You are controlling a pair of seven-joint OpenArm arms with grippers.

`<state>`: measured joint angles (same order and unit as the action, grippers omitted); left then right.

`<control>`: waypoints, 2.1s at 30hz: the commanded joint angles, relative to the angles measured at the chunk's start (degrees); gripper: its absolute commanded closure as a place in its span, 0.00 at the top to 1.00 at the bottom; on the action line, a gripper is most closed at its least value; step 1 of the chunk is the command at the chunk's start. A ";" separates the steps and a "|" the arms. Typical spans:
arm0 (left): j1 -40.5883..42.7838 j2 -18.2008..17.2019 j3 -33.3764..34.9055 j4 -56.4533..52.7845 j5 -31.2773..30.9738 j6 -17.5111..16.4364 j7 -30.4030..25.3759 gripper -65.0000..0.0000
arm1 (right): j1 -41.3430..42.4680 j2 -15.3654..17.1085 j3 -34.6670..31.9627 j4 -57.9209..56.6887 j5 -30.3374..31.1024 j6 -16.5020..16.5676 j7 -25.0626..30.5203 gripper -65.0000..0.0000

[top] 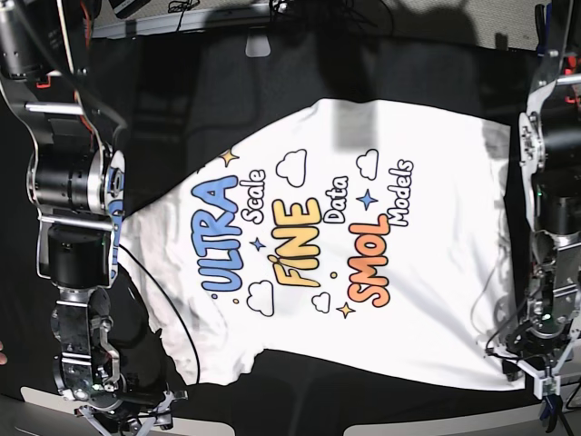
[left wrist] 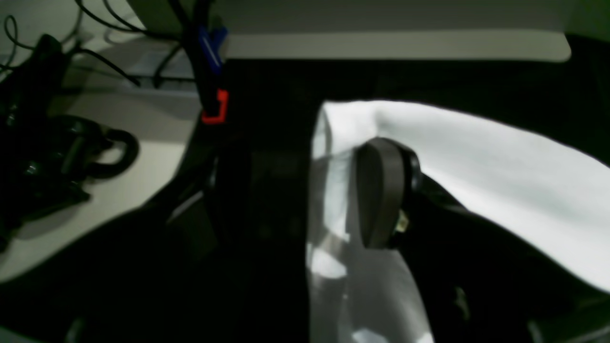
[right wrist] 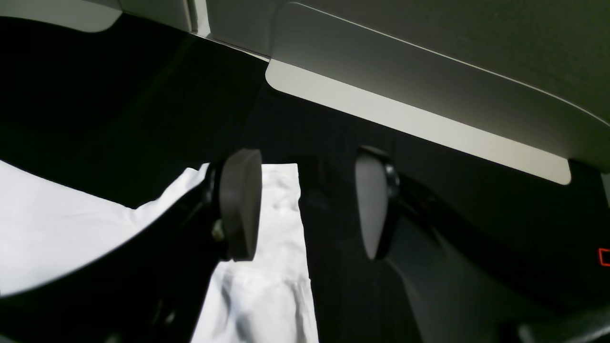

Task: Layout the t-shirt on the table in an organized manner, then fold the t-shirt properly
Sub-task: 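Release the shirt and raise both grippers away from it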

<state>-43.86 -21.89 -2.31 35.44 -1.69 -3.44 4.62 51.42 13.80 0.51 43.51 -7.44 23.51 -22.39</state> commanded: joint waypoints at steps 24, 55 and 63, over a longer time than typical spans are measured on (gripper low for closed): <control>-2.75 -1.84 -0.22 0.90 -8.41 -14.05 6.03 0.50 | 2.69 0.33 0.26 1.07 3.69 -0.39 -1.70 0.48; 16.00 -4.17 -0.22 41.92 -22.95 -29.07 34.42 0.49 | -12.41 0.35 0.24 20.06 23.12 16.49 -18.12 0.42; 36.52 -4.17 -0.22 72.59 -15.69 -20.50 38.66 0.49 | -39.58 0.35 0.20 53.09 26.08 16.49 -21.46 0.42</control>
<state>-5.89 -25.39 -2.22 107.35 -17.26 -24.08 44.62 10.15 13.76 0.40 95.96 17.65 39.72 -44.91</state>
